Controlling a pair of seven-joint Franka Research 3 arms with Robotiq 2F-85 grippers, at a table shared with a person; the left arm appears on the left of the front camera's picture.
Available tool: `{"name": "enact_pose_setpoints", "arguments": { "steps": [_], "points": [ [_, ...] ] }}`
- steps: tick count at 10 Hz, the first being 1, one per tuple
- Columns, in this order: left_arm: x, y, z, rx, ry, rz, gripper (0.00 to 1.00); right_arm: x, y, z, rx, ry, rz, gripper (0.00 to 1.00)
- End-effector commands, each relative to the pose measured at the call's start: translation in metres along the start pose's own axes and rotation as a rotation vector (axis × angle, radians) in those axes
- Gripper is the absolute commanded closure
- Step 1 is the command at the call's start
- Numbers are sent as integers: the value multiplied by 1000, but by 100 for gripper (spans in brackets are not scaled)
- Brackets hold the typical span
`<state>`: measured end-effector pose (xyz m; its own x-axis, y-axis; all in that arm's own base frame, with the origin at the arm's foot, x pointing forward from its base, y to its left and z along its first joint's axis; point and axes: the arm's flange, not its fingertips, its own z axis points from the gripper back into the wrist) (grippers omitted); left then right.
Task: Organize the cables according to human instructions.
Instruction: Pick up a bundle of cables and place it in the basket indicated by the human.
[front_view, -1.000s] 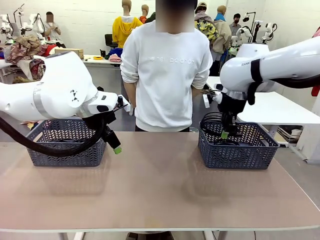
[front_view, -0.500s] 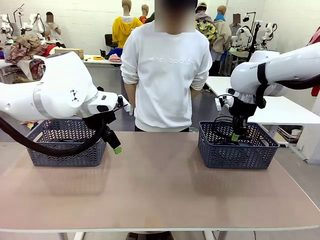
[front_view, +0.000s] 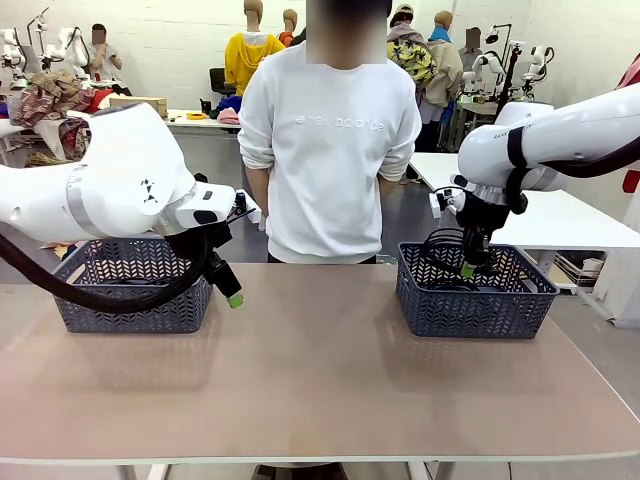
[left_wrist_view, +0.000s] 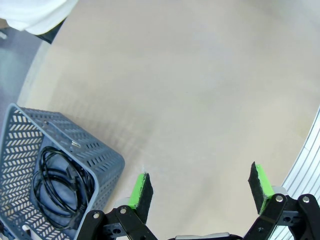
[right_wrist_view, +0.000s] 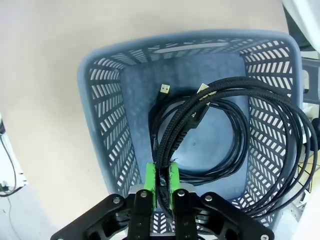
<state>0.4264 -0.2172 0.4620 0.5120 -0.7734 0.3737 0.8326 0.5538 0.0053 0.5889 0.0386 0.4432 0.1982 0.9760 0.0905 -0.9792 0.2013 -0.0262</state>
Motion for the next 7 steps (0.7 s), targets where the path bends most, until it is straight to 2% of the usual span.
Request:
{"name": "enact_pose_setpoints", "arguments": {
  "steps": [1,7],
  "points": [
    [-2,1,1,4,0,8,0,0,-6,1,12,2,22,79],
    [-2,1,1,4,0,8,0,0,-6,7,22,-19,-21,21]
  ]
}}
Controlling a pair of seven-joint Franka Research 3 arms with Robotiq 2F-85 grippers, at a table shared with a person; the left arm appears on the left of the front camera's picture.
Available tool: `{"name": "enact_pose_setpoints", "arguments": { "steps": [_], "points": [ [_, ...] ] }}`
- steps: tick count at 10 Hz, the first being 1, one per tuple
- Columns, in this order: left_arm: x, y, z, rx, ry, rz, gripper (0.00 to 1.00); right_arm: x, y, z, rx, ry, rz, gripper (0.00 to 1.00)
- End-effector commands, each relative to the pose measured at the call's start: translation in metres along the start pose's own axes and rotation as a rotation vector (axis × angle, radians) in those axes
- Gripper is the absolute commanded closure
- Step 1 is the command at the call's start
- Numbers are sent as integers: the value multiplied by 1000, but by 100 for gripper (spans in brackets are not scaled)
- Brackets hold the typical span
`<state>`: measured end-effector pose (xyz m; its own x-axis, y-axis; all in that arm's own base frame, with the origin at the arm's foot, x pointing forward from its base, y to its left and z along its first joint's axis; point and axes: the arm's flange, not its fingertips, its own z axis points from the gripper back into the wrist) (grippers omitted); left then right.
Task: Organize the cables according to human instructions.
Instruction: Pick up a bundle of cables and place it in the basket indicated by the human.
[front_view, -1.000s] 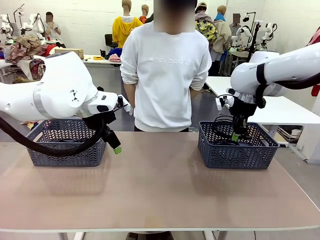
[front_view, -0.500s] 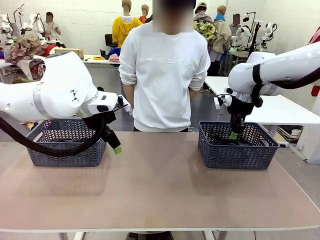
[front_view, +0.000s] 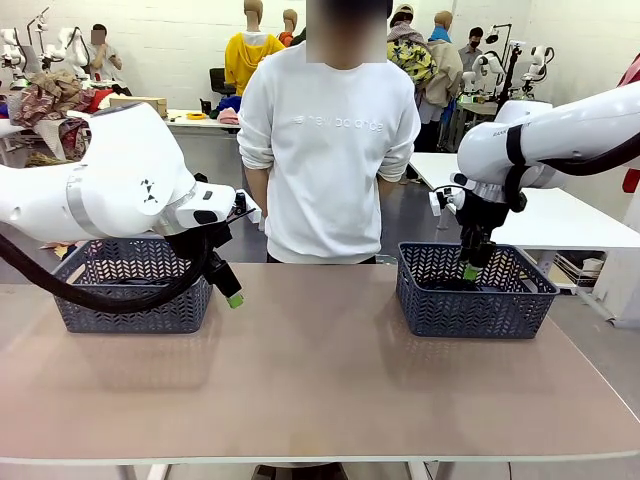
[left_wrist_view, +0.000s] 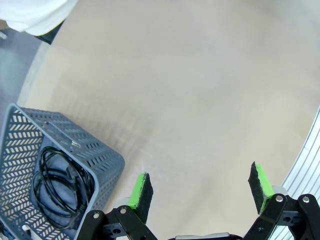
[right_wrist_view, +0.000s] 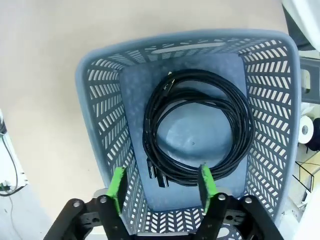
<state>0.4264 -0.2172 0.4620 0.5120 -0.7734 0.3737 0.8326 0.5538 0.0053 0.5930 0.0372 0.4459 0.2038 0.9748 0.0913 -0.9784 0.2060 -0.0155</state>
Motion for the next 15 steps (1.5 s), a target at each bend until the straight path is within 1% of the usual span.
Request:
{"name": "enact_pose_setpoints", "arguments": {
  "steps": [1,2,3,5,6,7,8,15],
  "points": [
    [-2,1,1,4,0,8,0,1,-1,4,18,-16,-14,10],
    [-2,1,1,4,0,8,0,1,0,4,21,-13,-14,1],
    [-2,1,1,4,0,8,0,1,0,4,23,-12,-16,0],
    [-2,1,1,4,0,8,0,4,-1,4,36,0,-20,0],
    [-2,1,1,4,0,8,0,8,-2,5,12,17,-65,0],
    [-2,1,1,4,0,8,0,9,-2,5,26,12,-79,0],
    [-2,1,1,4,0,8,0,1,2,0,20,6,-15,0],
    [-2,1,1,4,0,8,0,1,2,0,20,6,-15,0]
  ]
}}
